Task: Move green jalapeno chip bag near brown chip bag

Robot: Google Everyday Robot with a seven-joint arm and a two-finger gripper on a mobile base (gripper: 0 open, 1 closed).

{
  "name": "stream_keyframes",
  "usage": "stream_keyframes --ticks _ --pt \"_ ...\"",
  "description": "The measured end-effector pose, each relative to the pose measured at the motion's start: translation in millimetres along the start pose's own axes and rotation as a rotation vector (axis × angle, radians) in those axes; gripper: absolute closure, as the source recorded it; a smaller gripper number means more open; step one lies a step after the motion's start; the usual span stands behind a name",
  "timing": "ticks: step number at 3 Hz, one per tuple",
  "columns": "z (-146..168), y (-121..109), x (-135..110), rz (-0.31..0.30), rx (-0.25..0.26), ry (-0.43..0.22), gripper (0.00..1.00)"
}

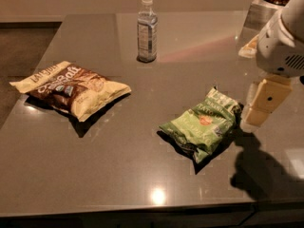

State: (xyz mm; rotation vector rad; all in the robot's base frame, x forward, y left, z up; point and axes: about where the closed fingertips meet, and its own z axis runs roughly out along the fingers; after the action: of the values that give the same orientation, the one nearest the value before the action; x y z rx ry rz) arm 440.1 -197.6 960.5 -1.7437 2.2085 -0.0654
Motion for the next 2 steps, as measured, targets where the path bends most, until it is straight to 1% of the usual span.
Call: stream_keyframes --ticks 1,2 --pt "24.7 7.1 -12.5 -0.024 -0.043 -0.009 0.00" --pt "53.6 11.8 -19.5 -0.046 -0.090 -0.004 0.00"
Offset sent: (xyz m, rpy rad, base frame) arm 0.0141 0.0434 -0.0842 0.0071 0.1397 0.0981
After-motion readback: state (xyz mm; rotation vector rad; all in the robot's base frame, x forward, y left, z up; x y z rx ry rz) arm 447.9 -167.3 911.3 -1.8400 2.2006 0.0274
